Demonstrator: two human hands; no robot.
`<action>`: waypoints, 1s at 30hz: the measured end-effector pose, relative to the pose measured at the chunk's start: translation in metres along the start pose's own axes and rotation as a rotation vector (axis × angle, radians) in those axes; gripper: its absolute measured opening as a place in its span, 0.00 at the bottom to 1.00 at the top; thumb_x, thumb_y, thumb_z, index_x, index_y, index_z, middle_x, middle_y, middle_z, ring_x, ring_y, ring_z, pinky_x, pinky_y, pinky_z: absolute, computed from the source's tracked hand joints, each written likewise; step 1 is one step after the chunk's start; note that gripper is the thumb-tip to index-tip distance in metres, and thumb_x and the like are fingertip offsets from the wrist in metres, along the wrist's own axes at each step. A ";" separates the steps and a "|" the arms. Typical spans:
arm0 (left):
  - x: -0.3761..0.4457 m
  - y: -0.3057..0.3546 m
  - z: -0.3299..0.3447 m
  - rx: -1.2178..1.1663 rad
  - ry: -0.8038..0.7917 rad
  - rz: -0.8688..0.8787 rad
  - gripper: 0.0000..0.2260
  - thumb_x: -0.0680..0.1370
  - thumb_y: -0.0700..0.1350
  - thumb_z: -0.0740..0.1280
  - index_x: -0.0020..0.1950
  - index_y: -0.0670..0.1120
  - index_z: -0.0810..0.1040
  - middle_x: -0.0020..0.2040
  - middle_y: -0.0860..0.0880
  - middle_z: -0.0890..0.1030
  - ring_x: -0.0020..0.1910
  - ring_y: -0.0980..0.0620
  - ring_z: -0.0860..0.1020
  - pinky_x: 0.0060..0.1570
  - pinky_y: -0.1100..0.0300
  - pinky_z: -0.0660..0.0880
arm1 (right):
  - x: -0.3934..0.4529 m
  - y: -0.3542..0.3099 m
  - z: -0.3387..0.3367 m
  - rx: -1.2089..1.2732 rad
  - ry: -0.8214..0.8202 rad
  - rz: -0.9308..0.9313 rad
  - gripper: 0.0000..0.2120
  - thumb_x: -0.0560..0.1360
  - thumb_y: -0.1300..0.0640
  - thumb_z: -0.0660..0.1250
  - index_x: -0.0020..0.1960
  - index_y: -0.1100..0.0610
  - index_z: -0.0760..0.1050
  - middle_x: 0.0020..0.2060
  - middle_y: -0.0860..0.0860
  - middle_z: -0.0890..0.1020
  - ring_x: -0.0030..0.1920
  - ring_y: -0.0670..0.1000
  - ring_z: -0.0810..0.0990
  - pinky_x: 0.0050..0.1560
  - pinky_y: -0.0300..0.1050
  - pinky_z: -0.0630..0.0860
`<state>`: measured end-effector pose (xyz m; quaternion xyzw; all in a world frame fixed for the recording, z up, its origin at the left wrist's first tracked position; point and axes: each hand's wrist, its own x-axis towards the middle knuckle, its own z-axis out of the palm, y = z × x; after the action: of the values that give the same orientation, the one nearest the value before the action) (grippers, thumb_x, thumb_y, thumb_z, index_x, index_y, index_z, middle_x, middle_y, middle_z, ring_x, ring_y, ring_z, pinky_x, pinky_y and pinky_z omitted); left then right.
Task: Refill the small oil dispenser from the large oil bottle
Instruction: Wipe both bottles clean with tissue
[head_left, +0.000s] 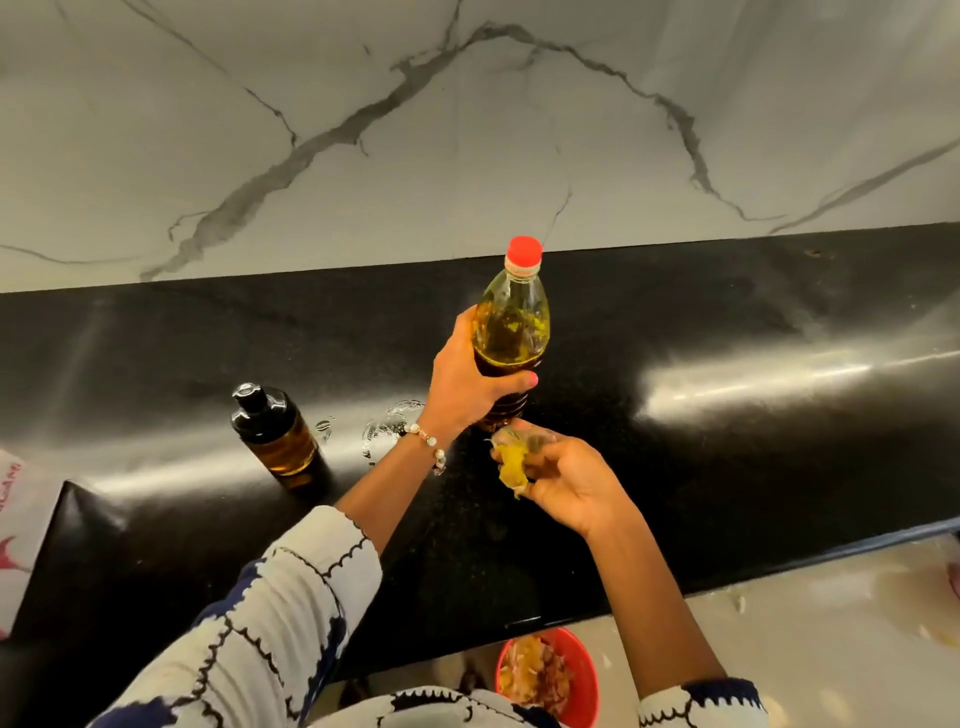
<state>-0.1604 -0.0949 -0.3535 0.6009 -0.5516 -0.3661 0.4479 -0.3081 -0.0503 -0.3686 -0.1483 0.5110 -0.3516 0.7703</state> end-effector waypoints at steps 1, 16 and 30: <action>-0.002 0.000 -0.004 0.002 -0.023 -0.003 0.40 0.64 0.50 0.80 0.71 0.52 0.63 0.61 0.56 0.74 0.61 0.57 0.73 0.62 0.59 0.71 | 0.000 0.001 0.005 0.001 -0.036 0.005 0.22 0.74 0.75 0.51 0.61 0.62 0.74 0.52 0.62 0.82 0.50 0.59 0.82 0.45 0.52 0.78; -0.077 -0.018 -0.181 0.000 0.642 -0.029 0.05 0.74 0.41 0.73 0.50 0.46 0.83 0.41 0.49 0.84 0.36 0.54 0.81 0.41 0.58 0.80 | 0.020 0.040 0.122 -0.316 -0.204 -0.187 0.07 0.73 0.72 0.66 0.43 0.64 0.80 0.35 0.57 0.85 0.35 0.51 0.84 0.33 0.41 0.79; -0.097 -0.089 -0.211 0.126 0.369 -0.133 0.25 0.66 0.46 0.79 0.62 0.51 0.77 0.57 0.54 0.78 0.53 0.58 0.76 0.50 0.68 0.73 | 0.028 0.060 0.217 -1.162 -0.356 -1.217 0.07 0.77 0.62 0.66 0.53 0.59 0.81 0.45 0.53 0.84 0.40 0.43 0.79 0.41 0.36 0.76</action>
<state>0.0545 0.0290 -0.3728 0.7198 -0.4408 -0.2435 0.4778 -0.0844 -0.0555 -0.3293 -0.8202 0.3132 -0.3575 0.3183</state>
